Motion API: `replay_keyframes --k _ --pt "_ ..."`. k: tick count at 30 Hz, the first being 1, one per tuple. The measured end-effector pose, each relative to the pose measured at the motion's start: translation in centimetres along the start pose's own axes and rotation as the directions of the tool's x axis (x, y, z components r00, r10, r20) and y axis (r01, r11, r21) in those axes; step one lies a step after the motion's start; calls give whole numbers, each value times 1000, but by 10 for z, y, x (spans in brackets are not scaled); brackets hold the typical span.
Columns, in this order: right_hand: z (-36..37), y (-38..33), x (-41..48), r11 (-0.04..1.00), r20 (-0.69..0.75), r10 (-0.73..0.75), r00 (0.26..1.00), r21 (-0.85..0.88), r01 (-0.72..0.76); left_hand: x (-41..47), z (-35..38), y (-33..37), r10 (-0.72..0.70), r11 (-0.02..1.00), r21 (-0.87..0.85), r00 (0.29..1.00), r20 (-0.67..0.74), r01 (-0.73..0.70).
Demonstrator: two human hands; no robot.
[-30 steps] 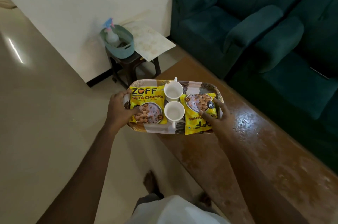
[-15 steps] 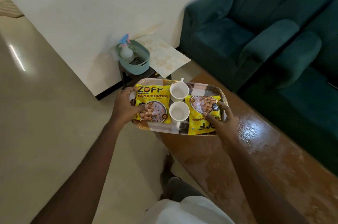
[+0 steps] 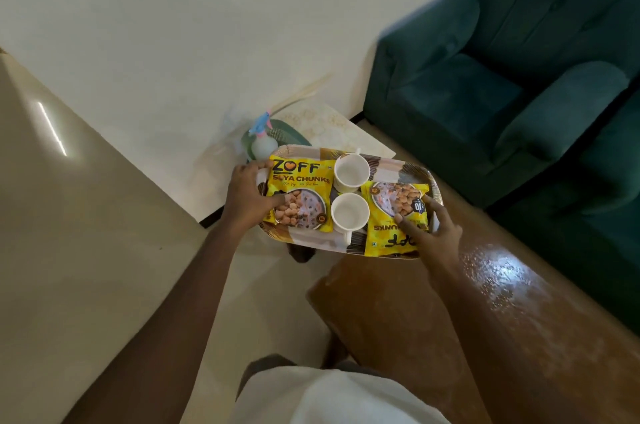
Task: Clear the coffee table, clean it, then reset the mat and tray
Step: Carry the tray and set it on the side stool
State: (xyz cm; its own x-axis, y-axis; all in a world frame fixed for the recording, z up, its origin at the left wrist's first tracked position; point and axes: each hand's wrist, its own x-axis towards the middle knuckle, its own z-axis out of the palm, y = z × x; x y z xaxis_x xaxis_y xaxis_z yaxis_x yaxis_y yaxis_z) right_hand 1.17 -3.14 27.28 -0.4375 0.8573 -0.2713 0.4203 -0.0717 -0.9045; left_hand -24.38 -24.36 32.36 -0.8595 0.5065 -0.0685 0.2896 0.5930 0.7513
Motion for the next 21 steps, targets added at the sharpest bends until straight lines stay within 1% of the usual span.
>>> replay_keyframes --k 3,7,14,21 --pt "22 -20 21 1000 -5 -5 1000 14 5 39 -13 3 23 1000 -9 1000 6 -23" --pt "55 -45 51 1000 -47 -10 999 -3 10 102 -24 -1 57 998 -8 998 26 -57" --pt "123 -75 98 995 -154 78 985 70 -67 219 -39 -11 142 990 -13 982 127 -141" --pt "175 -96 139 984 -255 165 953 107 -142 309 -50 -10 204 977 13 958 203 -211"
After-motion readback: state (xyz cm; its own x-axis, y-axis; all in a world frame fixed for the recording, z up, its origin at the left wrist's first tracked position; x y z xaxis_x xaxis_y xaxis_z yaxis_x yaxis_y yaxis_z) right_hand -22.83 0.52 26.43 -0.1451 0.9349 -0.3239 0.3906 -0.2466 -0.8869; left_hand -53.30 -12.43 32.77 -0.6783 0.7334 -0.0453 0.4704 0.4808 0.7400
